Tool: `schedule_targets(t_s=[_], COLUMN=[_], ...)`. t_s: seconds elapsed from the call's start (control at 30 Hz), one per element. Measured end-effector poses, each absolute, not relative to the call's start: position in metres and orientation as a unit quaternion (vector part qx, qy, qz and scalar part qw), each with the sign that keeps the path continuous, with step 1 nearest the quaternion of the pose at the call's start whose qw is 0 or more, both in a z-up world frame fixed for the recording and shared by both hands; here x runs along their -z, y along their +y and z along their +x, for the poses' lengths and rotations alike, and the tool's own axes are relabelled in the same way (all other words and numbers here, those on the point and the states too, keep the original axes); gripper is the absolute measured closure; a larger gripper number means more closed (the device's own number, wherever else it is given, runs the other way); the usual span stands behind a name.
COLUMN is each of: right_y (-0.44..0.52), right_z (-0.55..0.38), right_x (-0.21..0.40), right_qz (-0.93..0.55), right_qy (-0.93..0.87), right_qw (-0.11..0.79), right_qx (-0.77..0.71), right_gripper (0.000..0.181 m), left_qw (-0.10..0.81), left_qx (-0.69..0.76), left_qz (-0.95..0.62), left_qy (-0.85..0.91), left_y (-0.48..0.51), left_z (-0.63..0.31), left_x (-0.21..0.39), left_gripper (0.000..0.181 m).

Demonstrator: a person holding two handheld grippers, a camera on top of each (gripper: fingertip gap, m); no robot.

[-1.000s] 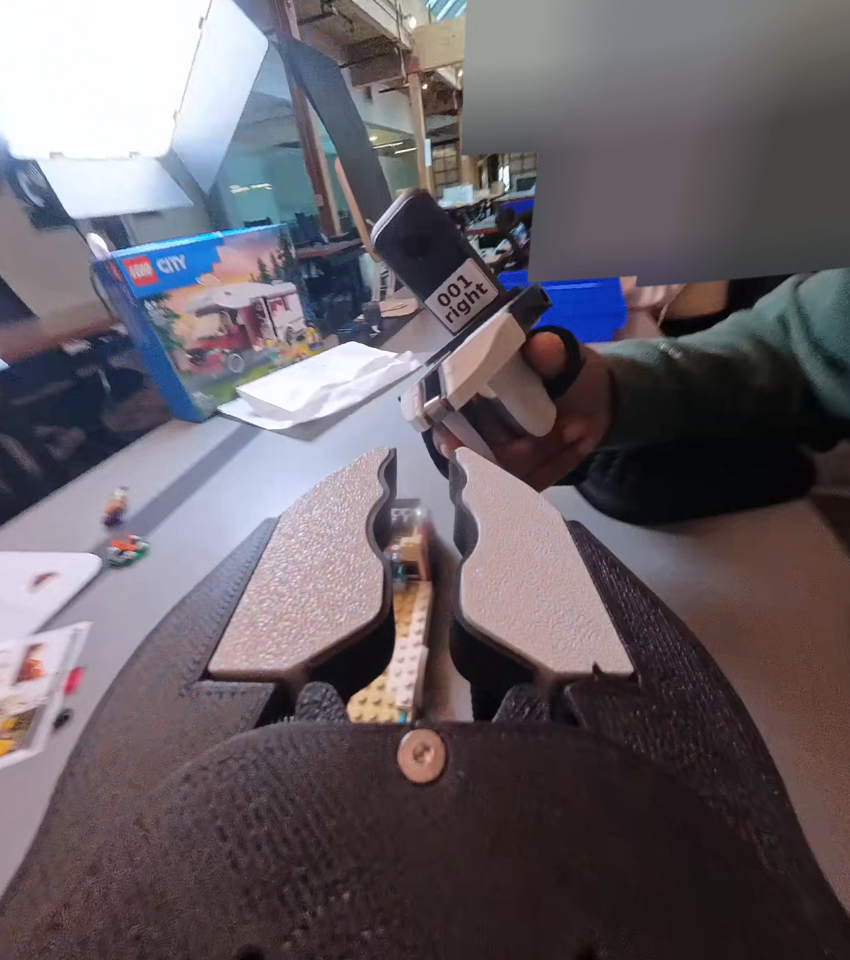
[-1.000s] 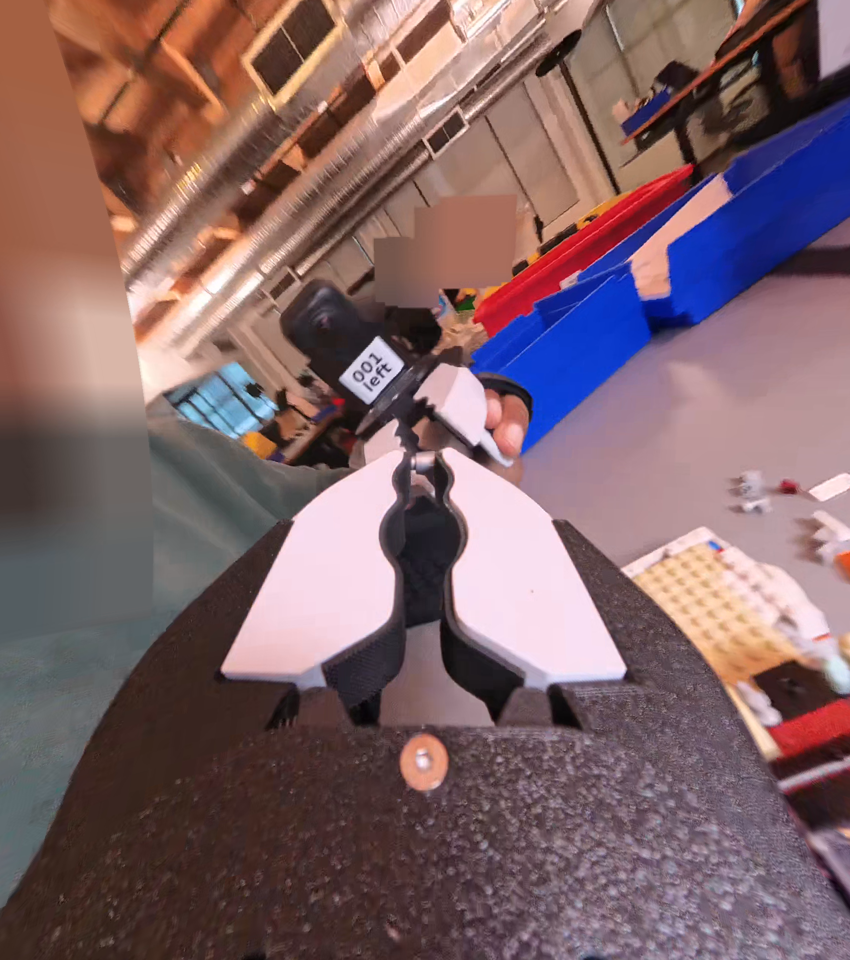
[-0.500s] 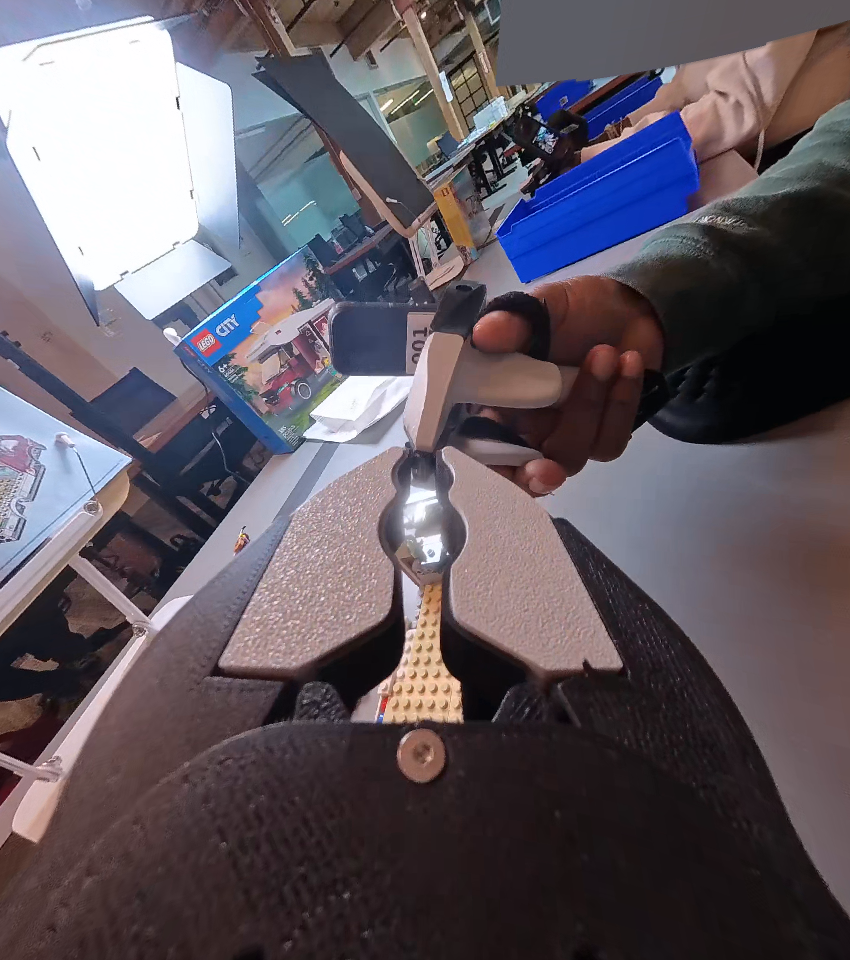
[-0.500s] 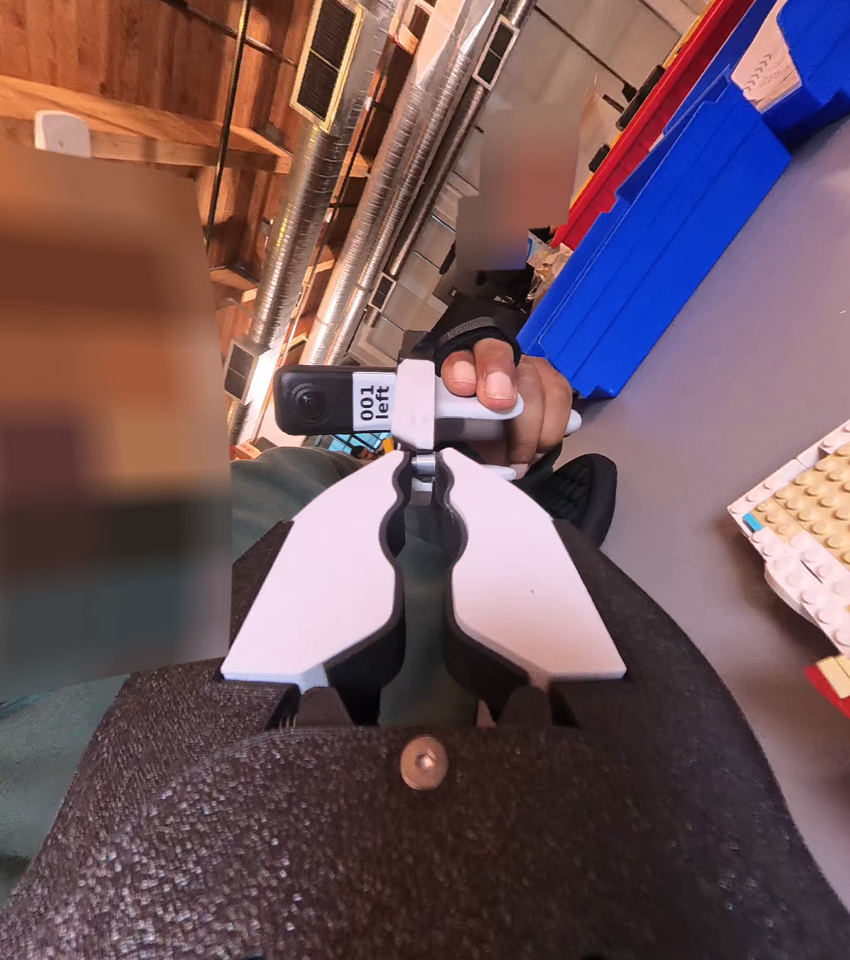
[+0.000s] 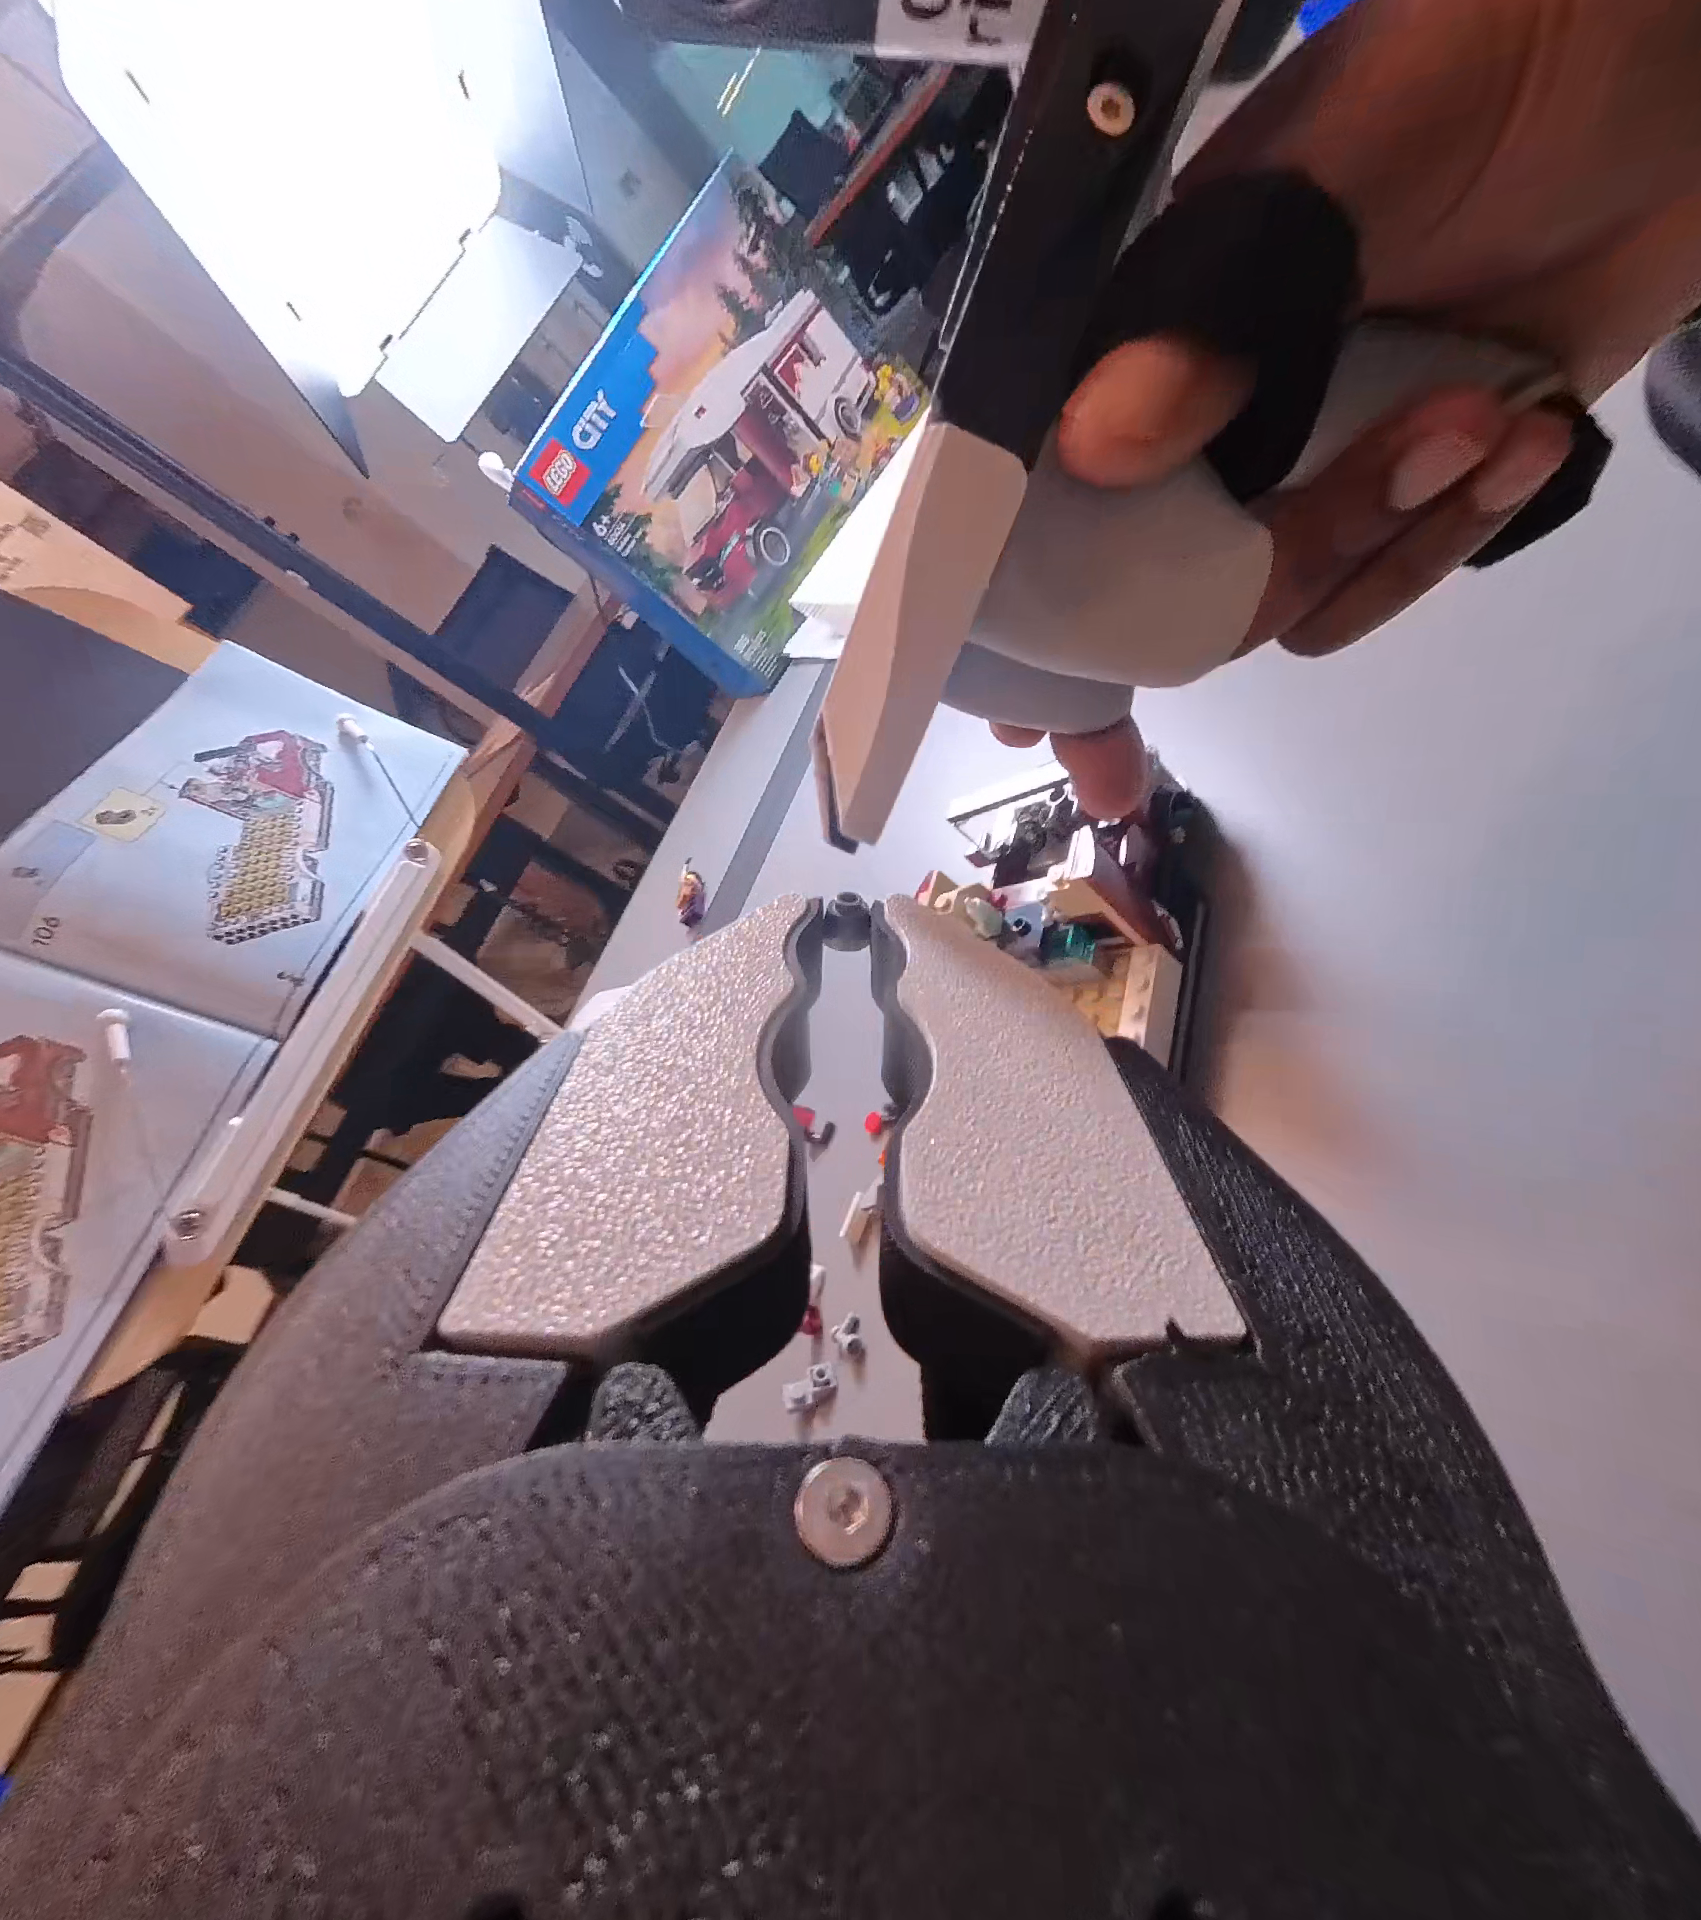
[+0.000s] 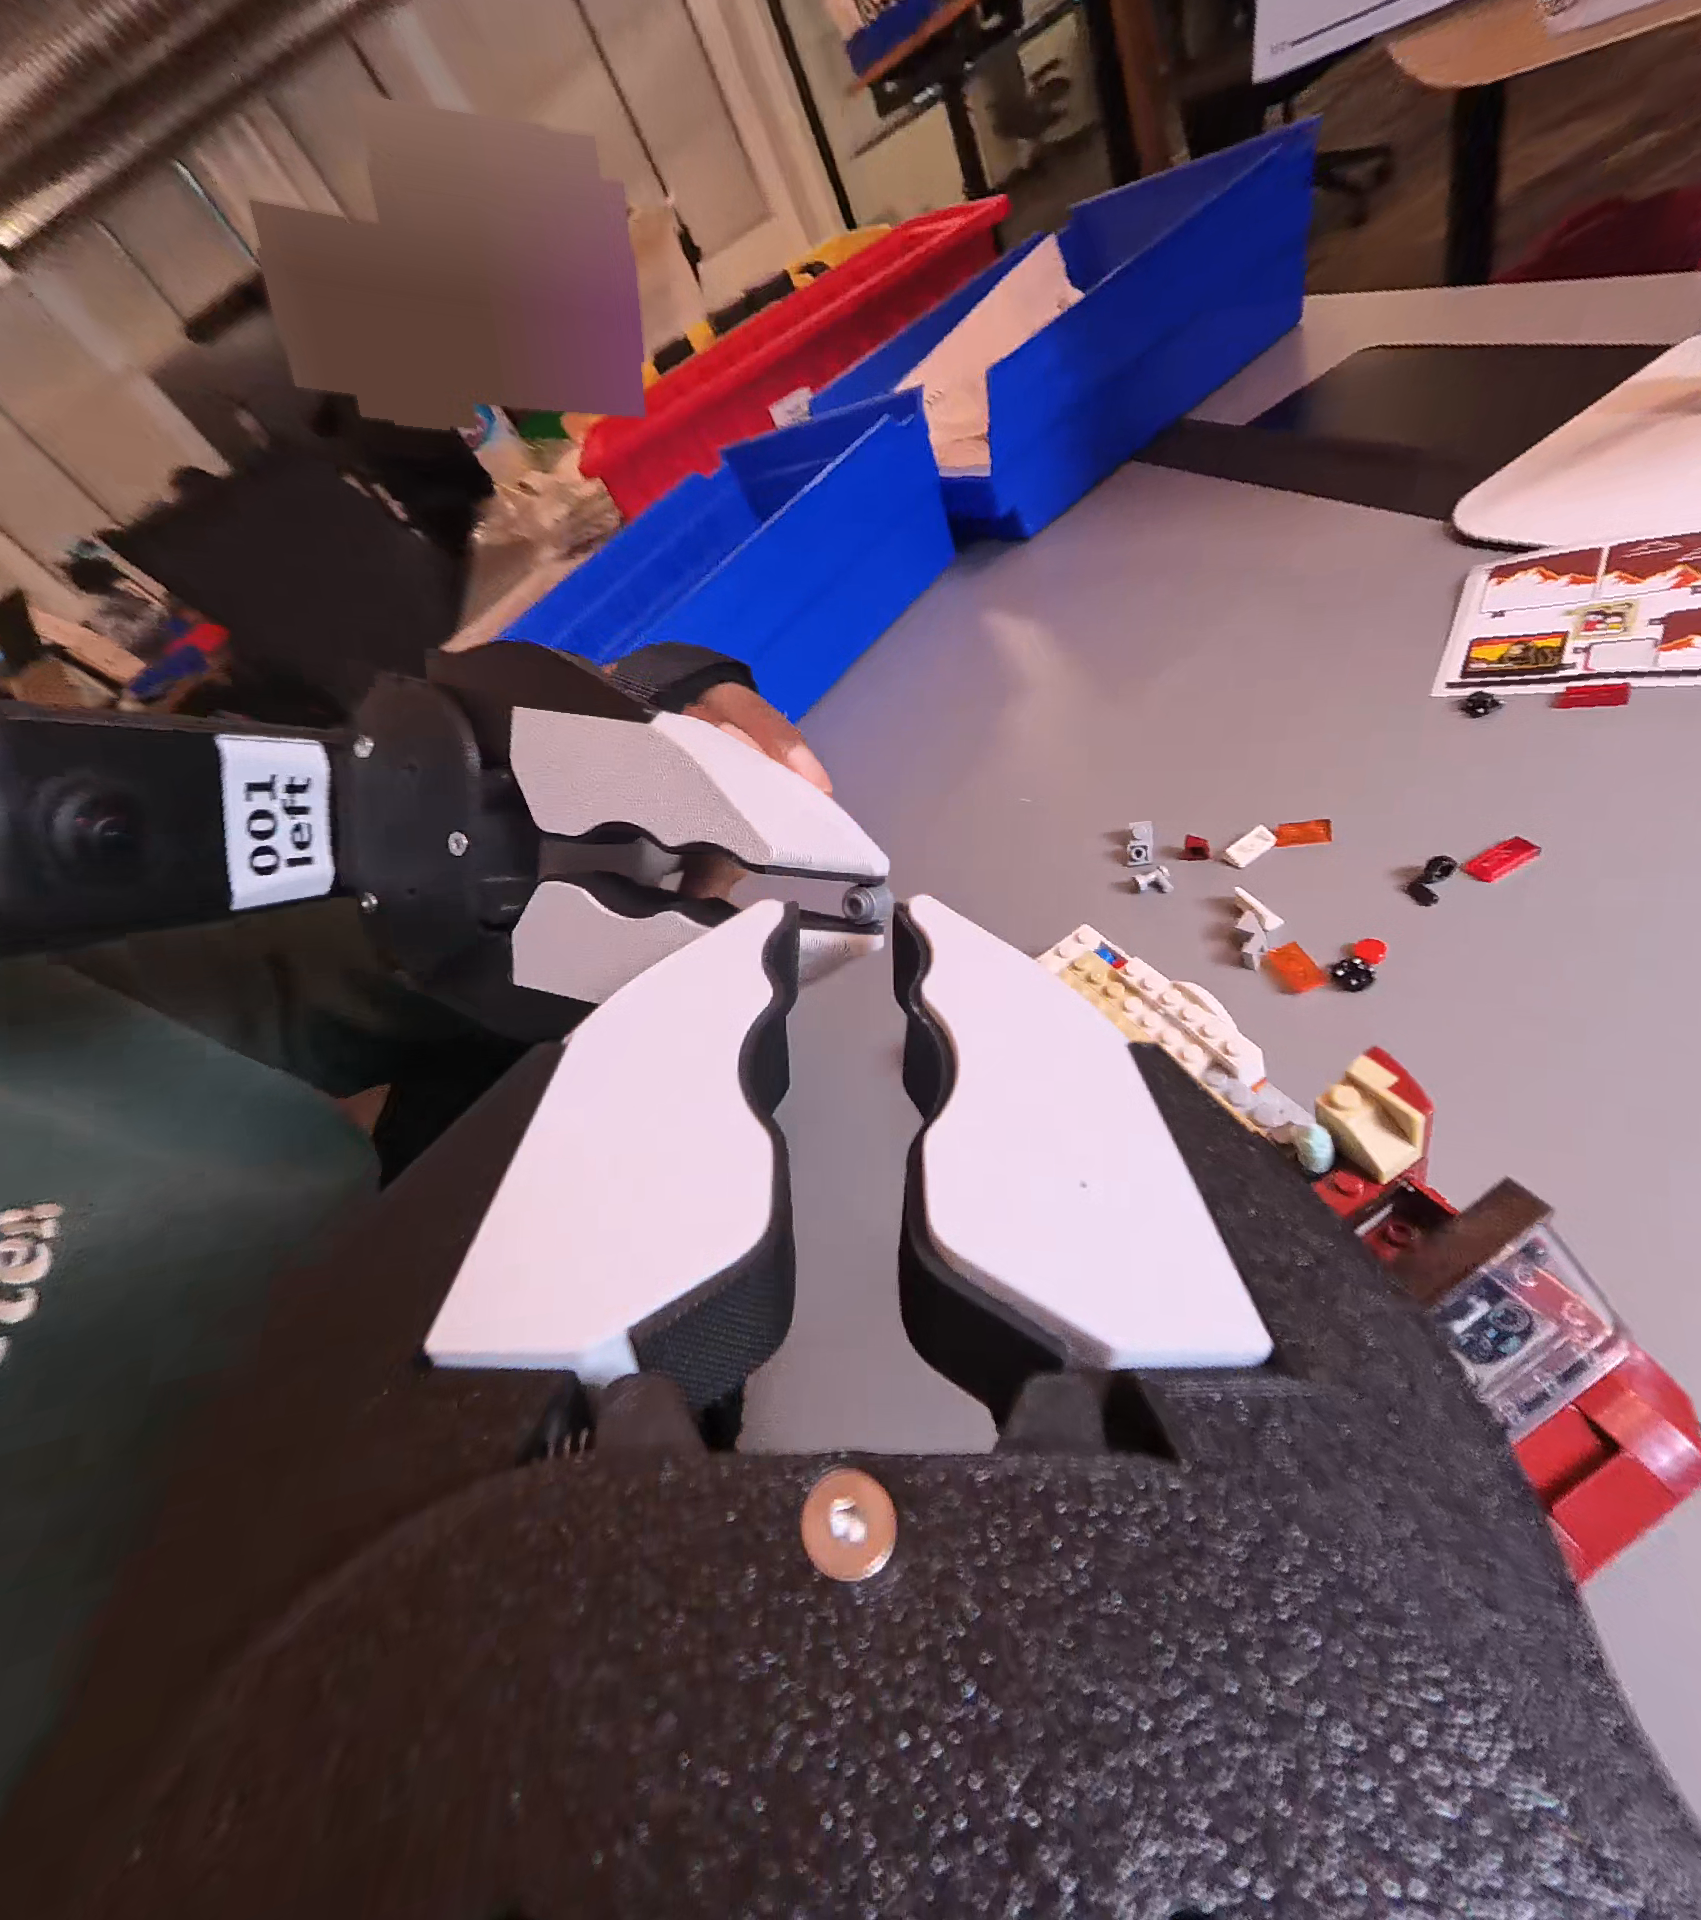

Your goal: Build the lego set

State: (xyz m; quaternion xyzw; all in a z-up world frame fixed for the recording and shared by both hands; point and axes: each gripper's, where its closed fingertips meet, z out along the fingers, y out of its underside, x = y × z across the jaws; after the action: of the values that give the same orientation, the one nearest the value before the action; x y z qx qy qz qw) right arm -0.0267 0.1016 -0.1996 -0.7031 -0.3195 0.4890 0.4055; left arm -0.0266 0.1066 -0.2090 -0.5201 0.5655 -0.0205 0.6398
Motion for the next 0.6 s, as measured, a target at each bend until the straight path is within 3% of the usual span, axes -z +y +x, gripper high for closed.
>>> schedule_targets(t_s=[0.2,0.6], right_y=[0.105,0.101], right_z=[-0.032,-0.034], right_x=[0.215,0.216], right_qz=[-0.733,-0.731], right_qy=[-0.316,-0.307], right_qw=[0.414,0.380], right_qx=[-0.437,-0.476], right_gripper=[0.166,0.171], left_qw=[0.629,0.640], left_qx=[-0.023,-0.029], left_qz=[-0.514,-0.486], left_qy=[0.583,0.594], left_y=[0.109,0.102], left_z=[-0.026,-0.021], left_x=[0.219,0.215], left_gripper=[0.173,0.173])
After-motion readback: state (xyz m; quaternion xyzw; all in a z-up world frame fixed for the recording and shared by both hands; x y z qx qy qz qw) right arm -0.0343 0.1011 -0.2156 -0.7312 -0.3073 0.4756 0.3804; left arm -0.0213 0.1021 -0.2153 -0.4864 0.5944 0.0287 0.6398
